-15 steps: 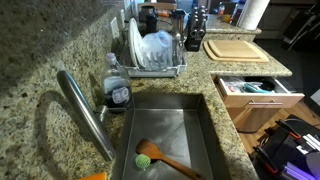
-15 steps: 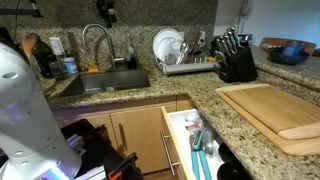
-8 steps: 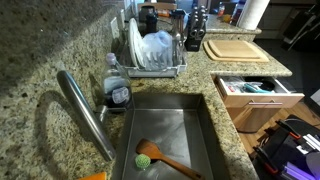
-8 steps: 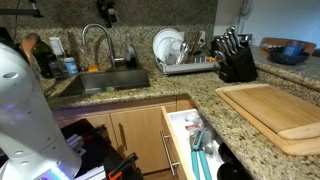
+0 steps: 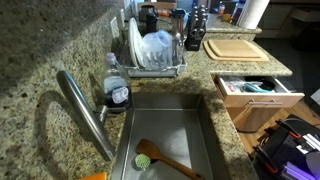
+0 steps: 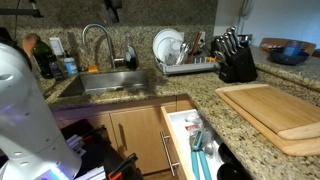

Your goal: Pick up the blue can opener from the top drawer and put it on the countertop

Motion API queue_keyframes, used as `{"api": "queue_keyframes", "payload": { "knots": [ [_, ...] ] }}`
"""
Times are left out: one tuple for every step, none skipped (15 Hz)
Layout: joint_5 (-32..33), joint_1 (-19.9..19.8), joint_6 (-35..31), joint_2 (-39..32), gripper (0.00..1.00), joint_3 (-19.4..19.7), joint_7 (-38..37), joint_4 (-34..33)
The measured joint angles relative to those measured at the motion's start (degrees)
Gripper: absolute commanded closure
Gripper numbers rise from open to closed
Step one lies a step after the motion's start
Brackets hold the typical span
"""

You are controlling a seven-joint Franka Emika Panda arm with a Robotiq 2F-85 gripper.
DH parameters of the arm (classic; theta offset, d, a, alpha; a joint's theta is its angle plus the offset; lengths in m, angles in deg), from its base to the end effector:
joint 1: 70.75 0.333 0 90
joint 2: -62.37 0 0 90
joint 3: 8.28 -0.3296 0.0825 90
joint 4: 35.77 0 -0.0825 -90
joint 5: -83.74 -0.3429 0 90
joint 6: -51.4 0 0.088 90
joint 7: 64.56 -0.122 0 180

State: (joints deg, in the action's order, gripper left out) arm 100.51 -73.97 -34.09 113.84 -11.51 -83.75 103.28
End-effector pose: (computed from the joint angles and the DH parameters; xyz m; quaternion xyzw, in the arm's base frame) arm 0.2155 -0.0307 0.5813 0.9685 -0.1835 0.0081 0.1681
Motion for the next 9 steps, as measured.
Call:
{"api": "queue_keyframes", "payload": {
  "knots": [
    [0.20,-0.16,0.15,0.90,0.00,2.01,1.25,-0.03],
    [0.18,0.01,0.13,1.13,0.00,2.25,1.17,-0.06],
    [0.11,0.06,0.11,1.01,0.00,1.47,0.91,-0.06],
    [0.08,0.03,0.11,0.87,0.00,0.59,0.68,-0.06],
    [-0.49,0.25,0.64,0.81,0.00,0.71,2.78,-0.06],
    [-0.60,0.56,0.87,0.80,0.00,1.95,5.71,-0.04],
    [-0.45,0.58,0.88,0.68,0.00,3.91,8.98,0.10],
    [0.24,0.51,0.88,0.35,0.00,6.84,12.57,0.35],
    [1.55,0.24,1.01,-0.28,0.00,10.46,16.25,0.59]
  ]
}}
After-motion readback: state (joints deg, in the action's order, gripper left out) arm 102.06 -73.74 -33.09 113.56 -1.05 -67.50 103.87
